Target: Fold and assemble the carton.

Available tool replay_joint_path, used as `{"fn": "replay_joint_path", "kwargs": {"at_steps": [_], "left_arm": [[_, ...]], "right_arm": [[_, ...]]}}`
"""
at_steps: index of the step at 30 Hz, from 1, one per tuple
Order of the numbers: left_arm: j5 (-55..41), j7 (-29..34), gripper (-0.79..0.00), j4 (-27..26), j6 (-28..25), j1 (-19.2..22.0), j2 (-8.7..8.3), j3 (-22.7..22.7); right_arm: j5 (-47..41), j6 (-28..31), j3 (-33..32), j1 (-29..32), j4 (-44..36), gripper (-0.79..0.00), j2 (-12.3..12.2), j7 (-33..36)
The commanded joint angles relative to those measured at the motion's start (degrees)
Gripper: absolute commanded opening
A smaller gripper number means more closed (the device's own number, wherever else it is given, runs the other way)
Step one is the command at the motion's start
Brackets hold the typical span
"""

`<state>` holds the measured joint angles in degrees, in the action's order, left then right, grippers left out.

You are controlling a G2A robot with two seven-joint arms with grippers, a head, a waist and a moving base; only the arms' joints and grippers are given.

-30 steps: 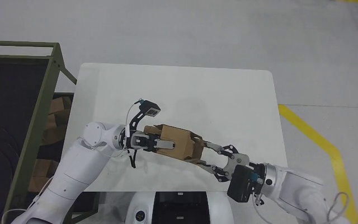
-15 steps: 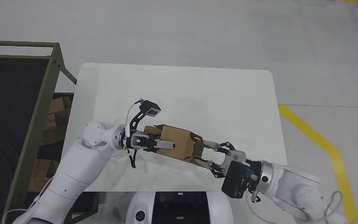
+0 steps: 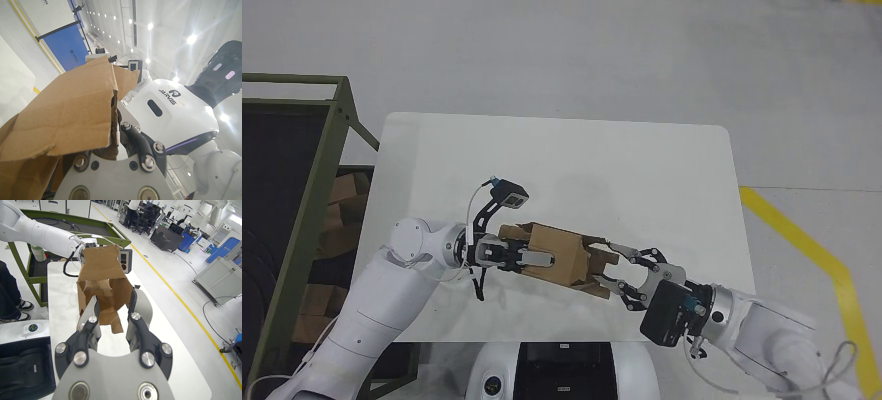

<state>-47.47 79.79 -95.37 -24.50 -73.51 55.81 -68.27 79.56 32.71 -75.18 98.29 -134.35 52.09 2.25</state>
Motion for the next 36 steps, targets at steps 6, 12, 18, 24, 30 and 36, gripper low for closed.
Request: {"fn": "replay_joint_path", "kwargs": {"at_steps": [6, 12, 18, 24, 30, 36], "left_arm": [[0.2, 0.0, -0.785, -0.2, 0.0, -0.4, 0.08, -0.4], [0.4, 0.1, -0.785, -0.2, 0.1, -0.5, 0.15, -0.7], [0.5, 0.2, -0.785, -0.2, 0.2, -0.5, 0.25, -0.8], [0.5, 0.3, -0.785, -0.2, 0.3, -0.5, 0.35, -0.9], [0.6, 0.3, -0.785, -0.2, 0.3, -0.6, 0.43, -1.0], [0.9, 0.3, -0.785, -0.3, 0.3, -0.5, 0.51, -1.0]], "right_arm": [[1.4, -2.3, 0.7, 0.8, -0.3, -0.459, 0.3, -0.4], [1.8, 0.3, 1.1, 0.1, -0.1, -0.462, 0.3, -0.3], [1.6, 3.2, 0.9, -0.9, 0.6, -0.443, 0.2, -1.5], [-0.4, 6.6, 0.6, -2.3, 1.1, -0.425, 0.2, -2.0], [-3.6, 10.9, -0.3, -3.9, 2.8, -0.366, 0.1, -2.4], [-6.2, 13.2, -0.4, -5.4, 3.8, -0.148, 0.1, -1.3]]}}
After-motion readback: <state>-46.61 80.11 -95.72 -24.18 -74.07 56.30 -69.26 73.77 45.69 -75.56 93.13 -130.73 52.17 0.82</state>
